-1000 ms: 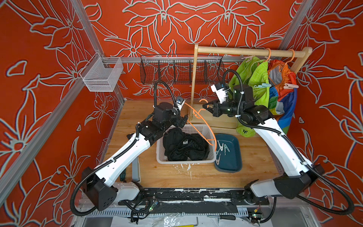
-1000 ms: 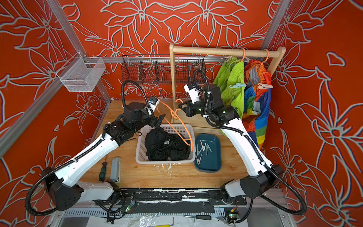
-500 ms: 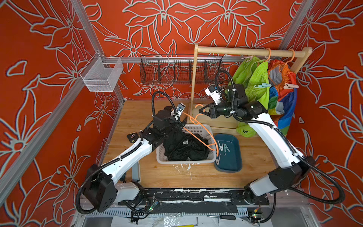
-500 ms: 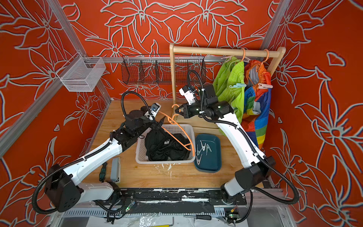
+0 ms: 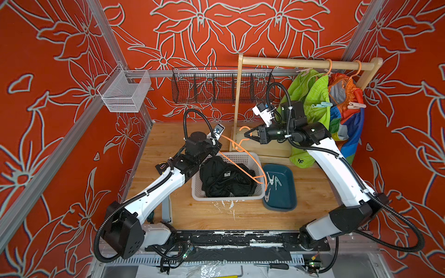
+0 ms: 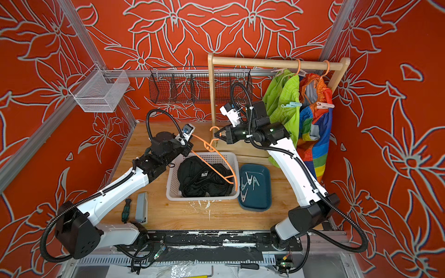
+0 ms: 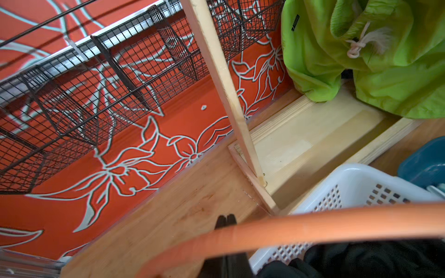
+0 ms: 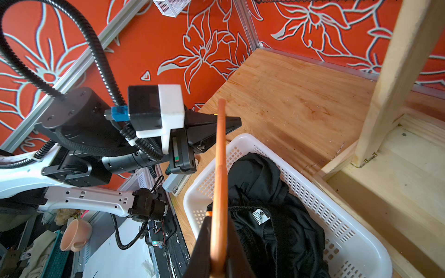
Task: Remove the clothespins securing shorts to the hanger
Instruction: Place the hanger on the clothesline.
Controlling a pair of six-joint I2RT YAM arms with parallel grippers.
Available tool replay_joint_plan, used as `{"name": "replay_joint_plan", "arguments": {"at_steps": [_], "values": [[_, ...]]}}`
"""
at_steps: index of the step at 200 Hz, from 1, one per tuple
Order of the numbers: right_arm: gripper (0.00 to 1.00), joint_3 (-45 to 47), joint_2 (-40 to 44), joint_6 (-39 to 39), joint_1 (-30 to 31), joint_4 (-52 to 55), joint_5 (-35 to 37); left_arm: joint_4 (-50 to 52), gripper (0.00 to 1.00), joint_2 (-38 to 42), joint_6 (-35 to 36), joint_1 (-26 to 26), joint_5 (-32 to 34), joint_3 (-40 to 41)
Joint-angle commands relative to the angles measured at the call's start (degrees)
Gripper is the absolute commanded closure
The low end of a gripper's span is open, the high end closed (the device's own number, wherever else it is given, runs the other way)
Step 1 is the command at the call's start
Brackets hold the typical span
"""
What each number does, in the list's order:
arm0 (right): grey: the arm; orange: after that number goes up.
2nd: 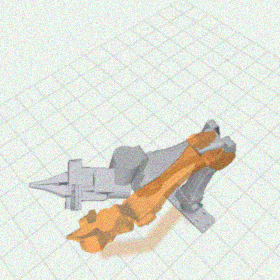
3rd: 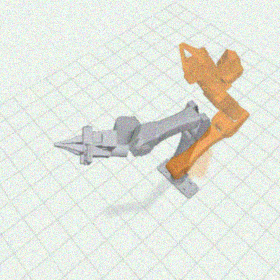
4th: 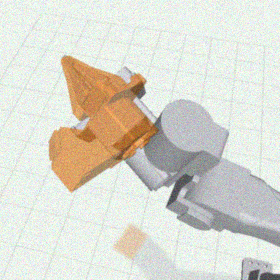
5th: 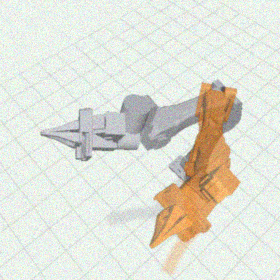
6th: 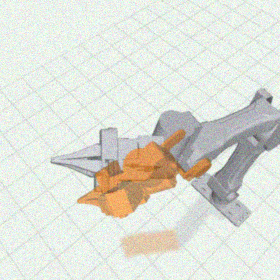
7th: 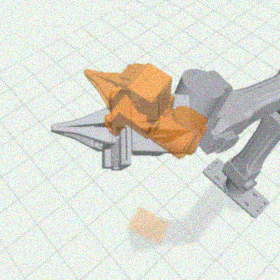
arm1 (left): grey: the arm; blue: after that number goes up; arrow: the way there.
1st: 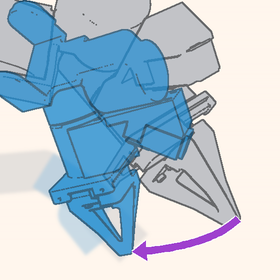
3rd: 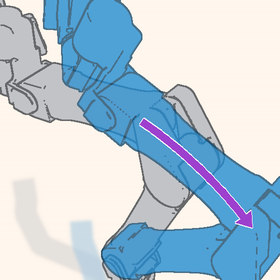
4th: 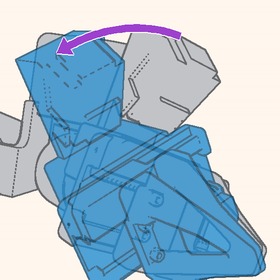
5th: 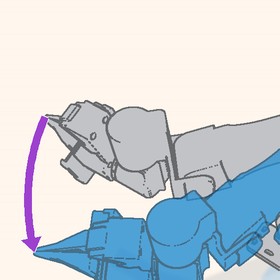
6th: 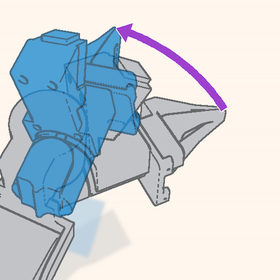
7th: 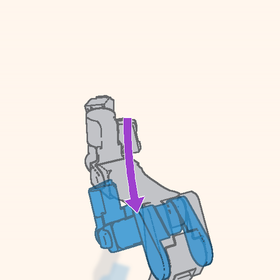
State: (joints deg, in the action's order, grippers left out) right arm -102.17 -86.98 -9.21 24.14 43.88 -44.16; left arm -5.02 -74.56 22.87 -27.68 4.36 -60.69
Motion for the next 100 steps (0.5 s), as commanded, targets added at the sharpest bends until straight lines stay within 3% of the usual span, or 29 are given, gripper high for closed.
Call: {"name": "replay_joint_plan", "arguments": {"at_steps": [1,74,80,100], "values": [[1.00,-1.23,1.54,1.24,0.20,0.41,-1.68,-1.43,1.00,0.01,0.54,0.52,0.35,-0.77],[1.00,-3.17,1.54,3.16,0.20,3.58,2.45,-1.85,1.00,1.20,0.30,0.96,0.18,-0.27],[1.00,-3.36,1.23,3.49,0.20,3.93,2.92,-1.84,0.90,1.63,0.16,0.96,-0.31,-0.22],[1.00,-3.65,0.68,3.50,0.20,4.12,2.11,-3.07,0.43,2.48,0.39,0.96,-1.06,1.03]]}}
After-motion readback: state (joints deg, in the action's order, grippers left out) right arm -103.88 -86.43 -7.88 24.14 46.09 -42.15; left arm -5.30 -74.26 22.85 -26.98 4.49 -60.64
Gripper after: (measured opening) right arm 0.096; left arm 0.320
